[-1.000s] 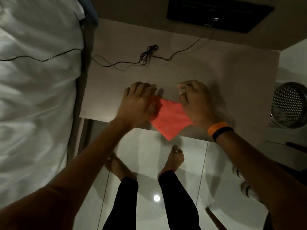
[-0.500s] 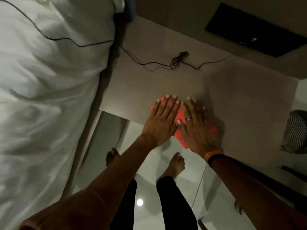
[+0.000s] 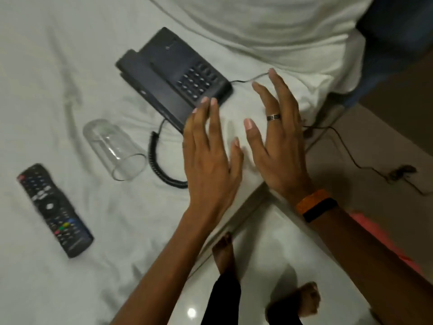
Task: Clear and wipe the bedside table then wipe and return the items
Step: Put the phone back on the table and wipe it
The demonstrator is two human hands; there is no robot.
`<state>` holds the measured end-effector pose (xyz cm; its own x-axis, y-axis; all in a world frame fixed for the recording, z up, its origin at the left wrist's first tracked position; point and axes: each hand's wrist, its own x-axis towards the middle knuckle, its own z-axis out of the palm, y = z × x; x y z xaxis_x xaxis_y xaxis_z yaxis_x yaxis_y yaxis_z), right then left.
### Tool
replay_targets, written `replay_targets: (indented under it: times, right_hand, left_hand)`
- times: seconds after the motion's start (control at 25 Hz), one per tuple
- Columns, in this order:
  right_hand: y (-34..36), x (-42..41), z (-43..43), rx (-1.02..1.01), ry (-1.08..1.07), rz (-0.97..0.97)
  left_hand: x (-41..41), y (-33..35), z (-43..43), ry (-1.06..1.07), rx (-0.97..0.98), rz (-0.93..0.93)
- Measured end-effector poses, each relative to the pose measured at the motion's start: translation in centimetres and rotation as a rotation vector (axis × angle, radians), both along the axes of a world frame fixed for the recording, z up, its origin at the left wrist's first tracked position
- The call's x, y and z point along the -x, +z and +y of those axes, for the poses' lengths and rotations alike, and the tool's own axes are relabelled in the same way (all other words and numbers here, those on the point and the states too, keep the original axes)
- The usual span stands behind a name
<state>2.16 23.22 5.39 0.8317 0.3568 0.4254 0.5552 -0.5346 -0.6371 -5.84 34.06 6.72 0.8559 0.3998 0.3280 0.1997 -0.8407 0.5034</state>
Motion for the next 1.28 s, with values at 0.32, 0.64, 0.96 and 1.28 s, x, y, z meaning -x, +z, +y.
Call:
replay_targets:
  times: [0.32,0.64,0.96,1.28]
  right_hand:
    - [2.1,-7.5,12.9,0.124,0.043,0.532]
    - [6.1,-2.0,3.2,-0.303,-0.399,0.436]
    - [1.7,2.2,-17.4,-0.565,-0.839,0.552]
    - [-11.3,0.3,-23.3,-0.678,-0.934,0.876]
  left_hand:
    - [-4.3,1.0,10.8,0.368,0.955,-0.024]
    - [-2.7,3.8,3.0,-0.074,0.926,-0.102]
    - [-7.0,0.4,-12.9,-0.518,0.980,0.283]
    - [-14.4,-11.9,-19.1,-0.543,0.892,0.663]
